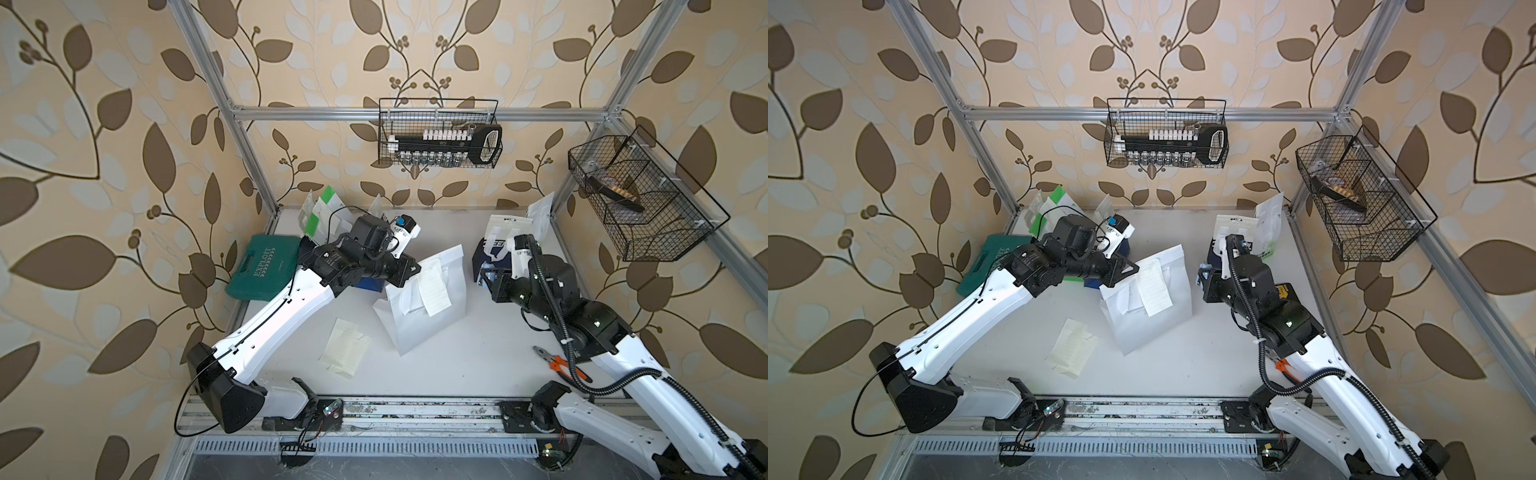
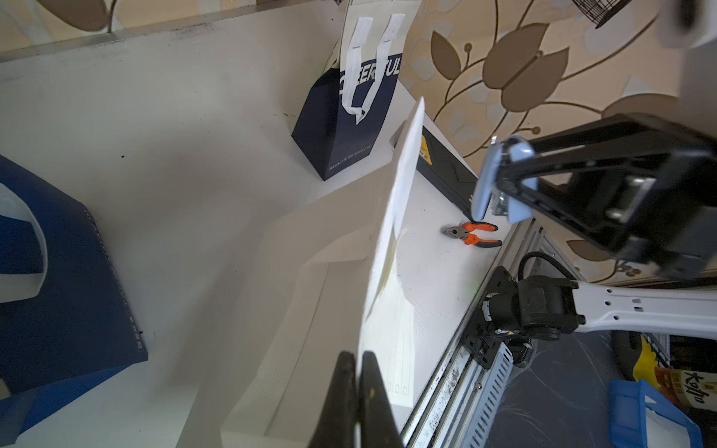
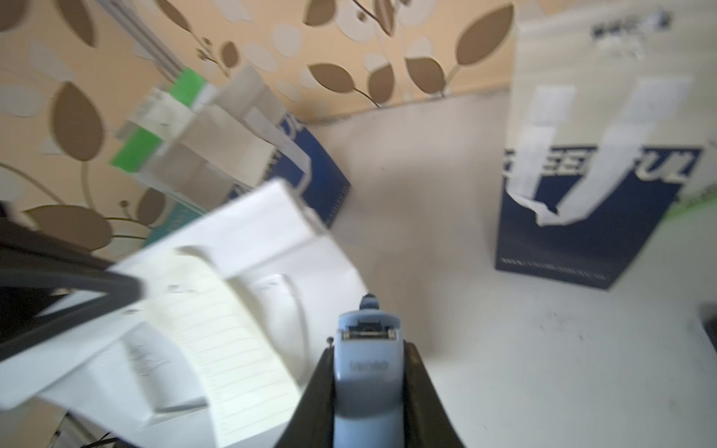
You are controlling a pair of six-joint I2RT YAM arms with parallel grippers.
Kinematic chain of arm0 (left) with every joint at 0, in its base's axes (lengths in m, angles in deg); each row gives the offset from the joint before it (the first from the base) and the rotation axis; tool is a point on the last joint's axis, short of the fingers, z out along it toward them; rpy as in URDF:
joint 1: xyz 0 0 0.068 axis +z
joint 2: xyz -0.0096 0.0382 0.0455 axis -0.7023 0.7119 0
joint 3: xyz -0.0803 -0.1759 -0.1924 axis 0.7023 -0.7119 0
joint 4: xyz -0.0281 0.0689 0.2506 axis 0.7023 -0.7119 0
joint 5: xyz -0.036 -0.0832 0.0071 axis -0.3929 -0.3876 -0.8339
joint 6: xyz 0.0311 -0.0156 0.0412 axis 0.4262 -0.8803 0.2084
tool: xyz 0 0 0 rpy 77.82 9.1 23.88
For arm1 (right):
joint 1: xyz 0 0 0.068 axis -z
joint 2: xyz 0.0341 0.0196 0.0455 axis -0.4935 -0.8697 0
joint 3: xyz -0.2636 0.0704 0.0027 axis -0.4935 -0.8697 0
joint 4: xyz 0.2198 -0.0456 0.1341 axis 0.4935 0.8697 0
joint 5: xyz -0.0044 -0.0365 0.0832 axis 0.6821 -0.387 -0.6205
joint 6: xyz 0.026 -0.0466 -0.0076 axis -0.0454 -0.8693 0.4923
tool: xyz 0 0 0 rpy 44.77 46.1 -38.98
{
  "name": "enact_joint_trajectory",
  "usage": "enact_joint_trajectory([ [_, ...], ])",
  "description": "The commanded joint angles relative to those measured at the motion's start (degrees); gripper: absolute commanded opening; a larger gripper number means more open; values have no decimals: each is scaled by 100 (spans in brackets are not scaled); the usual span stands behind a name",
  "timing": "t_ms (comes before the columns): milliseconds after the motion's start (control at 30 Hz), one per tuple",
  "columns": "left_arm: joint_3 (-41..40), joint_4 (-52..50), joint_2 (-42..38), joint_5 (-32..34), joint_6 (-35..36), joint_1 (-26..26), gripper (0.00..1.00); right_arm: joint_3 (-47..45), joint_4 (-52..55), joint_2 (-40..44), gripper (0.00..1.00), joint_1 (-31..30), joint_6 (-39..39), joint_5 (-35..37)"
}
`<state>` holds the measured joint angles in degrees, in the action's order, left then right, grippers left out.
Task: Staple the receipts to the bags
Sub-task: Pick up the stapler from the center of the board, then place the stapler in the takeout bag.
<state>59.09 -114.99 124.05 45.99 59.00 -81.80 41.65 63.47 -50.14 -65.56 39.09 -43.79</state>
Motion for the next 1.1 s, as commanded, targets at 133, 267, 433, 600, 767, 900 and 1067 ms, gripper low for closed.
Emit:
enact_joint_trajectory([
  [133, 130, 258, -123, 72, -344, -45, 0, 542, -2337, -918, 0, -1035, -220, 391],
  [267, 129, 213, -123, 119, -394, -50, 0, 655, -2948, -1413, 0, -1043, -69, 356],
  [433, 144, 191, -138, 69, -427, -44, 0, 809, -3021, -1829, 0, -1055, -104, 433],
  [600, 129, 186, -171, 106, -385, -50, 0, 980, -2681, -2019, 0, -1051, -131, 441],
  [767, 167, 185, -132, 143, -372, -50, 0, 1002, -2442, -2038, 0, -1079, -124, 467],
  [900, 178, 240, -141, 91, -375, -50, 0, 1101, -2199, -2158, 0, -1124, -203, 593],
  [1067, 170, 239, -149, 57, -347, -48, 0, 1223, -1998, -2283, 0, -1176, -232, 590],
])
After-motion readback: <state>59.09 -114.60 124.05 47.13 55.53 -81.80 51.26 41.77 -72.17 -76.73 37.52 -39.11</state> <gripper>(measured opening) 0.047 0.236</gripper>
